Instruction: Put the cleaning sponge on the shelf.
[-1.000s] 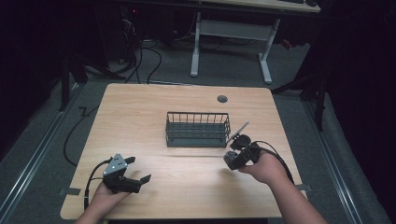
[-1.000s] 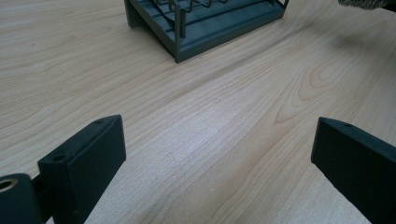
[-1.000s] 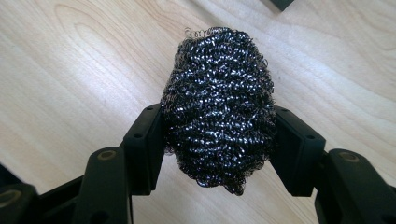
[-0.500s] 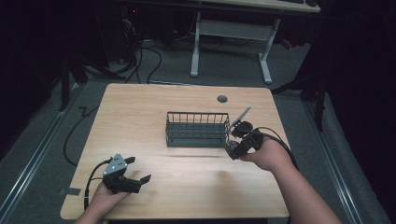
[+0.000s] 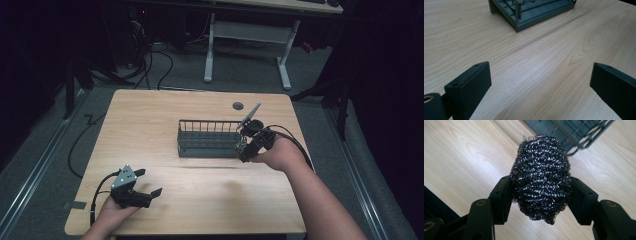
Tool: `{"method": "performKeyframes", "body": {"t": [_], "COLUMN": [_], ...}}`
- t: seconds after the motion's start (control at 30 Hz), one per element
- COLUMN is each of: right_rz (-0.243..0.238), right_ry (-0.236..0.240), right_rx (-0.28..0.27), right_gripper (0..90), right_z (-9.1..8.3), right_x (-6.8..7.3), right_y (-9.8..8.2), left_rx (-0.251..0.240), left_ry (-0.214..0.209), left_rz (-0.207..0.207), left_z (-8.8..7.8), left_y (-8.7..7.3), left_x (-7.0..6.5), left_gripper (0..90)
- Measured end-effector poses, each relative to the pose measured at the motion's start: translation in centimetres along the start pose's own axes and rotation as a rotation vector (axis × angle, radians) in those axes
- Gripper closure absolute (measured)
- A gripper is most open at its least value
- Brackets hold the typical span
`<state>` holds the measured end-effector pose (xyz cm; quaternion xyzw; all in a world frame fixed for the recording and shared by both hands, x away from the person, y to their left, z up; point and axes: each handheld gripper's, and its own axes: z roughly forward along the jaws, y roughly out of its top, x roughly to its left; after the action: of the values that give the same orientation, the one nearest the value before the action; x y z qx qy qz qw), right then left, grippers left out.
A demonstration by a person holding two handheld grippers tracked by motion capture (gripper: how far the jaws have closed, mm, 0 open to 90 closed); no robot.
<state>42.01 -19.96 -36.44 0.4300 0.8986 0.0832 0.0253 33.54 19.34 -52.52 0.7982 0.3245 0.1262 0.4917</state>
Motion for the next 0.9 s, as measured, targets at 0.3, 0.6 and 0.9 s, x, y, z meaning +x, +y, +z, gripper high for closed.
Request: {"method": "performKeyframes", "body": {"t": [0.3, 0.6, 0.9], "right_rz": [-0.006, 0.011, 0.048], "right_ry": [-0.011, -0.018, -0.041], "right_rx": [0.004, 0.016, 0.013], "right_gripper": [41.7, 41.7, 41.6], "right_z": [0.0, 1.0, 1.9], "right_x": [-0.4, -1.2, -2.8], "right_y": [2.9, 5.3, 7.1], "left_rx": [-0.004, -0.010, -0.015], "left_ry": [-0.004, 0.006, -0.005], "left_rz": [-0.003, -0.008, -0.013], "left_z": [-0.1, -0.1, -0.1], "left_y": [0.0, 0.0, 0.1], "left_x": [0.1, 0.2, 0.2], "left_gripper": [4.3, 5.4, 5.3]}}
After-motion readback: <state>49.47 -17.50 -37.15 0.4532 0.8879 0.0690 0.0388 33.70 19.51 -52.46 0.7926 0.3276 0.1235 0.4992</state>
